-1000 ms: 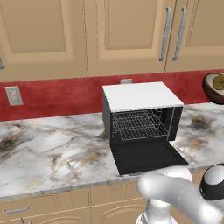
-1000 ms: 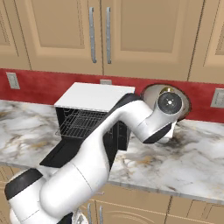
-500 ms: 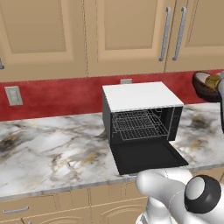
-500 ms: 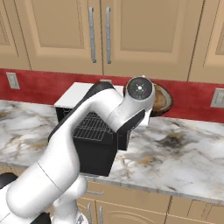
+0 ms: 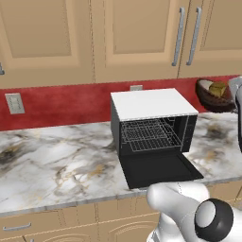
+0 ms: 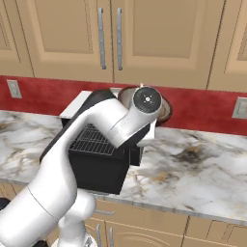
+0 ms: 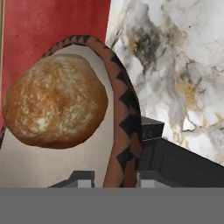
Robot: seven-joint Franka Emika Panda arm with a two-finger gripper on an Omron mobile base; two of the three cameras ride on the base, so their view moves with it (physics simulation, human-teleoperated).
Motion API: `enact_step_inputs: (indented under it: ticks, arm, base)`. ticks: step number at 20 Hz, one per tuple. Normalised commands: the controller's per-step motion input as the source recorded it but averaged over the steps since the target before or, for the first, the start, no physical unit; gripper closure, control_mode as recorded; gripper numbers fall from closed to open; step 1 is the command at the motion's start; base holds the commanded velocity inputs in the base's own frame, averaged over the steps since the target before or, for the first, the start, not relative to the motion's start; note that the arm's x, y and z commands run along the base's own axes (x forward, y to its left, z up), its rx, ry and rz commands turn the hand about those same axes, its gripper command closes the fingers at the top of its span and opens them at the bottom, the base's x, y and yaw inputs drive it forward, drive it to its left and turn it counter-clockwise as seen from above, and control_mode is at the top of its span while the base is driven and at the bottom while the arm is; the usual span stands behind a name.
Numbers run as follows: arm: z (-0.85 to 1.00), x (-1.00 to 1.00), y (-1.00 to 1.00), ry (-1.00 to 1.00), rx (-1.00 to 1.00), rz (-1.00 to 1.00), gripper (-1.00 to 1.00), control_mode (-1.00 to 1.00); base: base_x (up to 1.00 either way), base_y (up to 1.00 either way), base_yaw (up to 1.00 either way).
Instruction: Pick up the heated bread from the toaster oven and place it in the bowl. Then move the bread bowl to the dining counter.
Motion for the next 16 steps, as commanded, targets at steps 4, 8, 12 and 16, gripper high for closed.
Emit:
enact_step_inputs:
  ticks: [4,8,12,16]
  arm:
    - [0.01,-0.24,0.53,0.0,0.0,0.23,1.0,-1.0]
    - [0.0,-0.1,0.55,0.0,-0.06,0.09,1.0,-1.0]
    - [0.0,0.0,0.86,0.0,-0.13,0.02,1.0,-1.0]
    - [0.0,0.0,1.0,0.0,-0.17,0.0,1.0,-1.0]
  base:
    - [0.0,0.0,0.0]
    - [0.0,0.0,0.0]
    - [0.0,0.0,0.0]
    - [0.0,0.0,0.0]
